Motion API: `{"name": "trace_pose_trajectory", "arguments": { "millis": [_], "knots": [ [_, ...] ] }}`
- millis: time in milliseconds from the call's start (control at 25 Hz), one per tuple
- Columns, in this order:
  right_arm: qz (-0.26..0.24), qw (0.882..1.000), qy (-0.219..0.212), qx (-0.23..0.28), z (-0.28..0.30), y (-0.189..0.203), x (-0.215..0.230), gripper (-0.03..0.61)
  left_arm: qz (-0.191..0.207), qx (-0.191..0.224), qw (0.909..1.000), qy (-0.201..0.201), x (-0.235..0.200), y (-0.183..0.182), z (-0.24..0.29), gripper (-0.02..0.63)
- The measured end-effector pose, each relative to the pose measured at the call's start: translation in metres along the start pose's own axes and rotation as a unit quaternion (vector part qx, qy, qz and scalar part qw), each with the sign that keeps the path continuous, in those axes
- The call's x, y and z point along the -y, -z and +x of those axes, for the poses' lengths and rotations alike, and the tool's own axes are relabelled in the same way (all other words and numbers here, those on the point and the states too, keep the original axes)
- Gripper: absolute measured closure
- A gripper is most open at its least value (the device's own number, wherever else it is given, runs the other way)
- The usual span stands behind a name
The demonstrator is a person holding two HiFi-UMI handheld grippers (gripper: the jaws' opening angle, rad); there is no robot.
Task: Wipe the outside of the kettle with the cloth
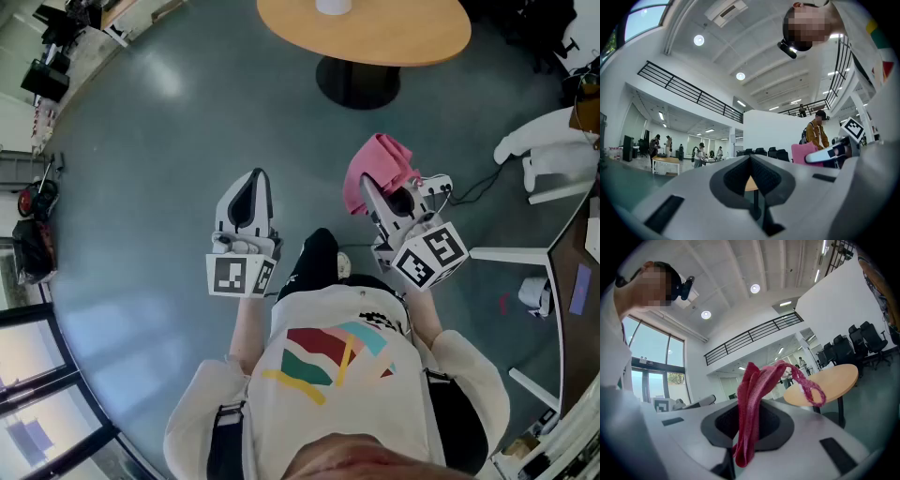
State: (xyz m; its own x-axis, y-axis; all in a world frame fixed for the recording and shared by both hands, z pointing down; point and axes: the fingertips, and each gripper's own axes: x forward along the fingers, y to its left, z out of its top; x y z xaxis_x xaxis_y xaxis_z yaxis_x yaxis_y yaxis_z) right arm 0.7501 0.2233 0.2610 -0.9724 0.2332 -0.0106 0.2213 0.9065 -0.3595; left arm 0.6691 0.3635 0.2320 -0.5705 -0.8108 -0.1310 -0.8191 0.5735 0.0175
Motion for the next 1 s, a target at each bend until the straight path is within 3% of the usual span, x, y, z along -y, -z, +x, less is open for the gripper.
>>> {"name": "trace_pose_trajectory", "arguments": {
  "millis": [400, 840, 1000],
  "knots": [
    [-0.014, 0.999, 0.034, -0.011, 0.105, 0.002, 0.030, 0.540, -0.019, 0.019, 0.9994, 0.023, -0.092, 0.019, 0.074, 0.571],
    [-0.033, 0.997, 0.070, -0.008, 0.349, -0.028, 0.052, 0.540, -0.033, 0.033, 0.9964, 0.071, -0.303, 0.008, 0.209, 0.571],
    [-0.031, 0.996, 0.089, -0.005, 0.412, -0.032, 0.088, 0.540, -0.039, 0.029, 0.9949, 0.089, -0.354, 0.023, 0.270, 0.571]
  ]
}}
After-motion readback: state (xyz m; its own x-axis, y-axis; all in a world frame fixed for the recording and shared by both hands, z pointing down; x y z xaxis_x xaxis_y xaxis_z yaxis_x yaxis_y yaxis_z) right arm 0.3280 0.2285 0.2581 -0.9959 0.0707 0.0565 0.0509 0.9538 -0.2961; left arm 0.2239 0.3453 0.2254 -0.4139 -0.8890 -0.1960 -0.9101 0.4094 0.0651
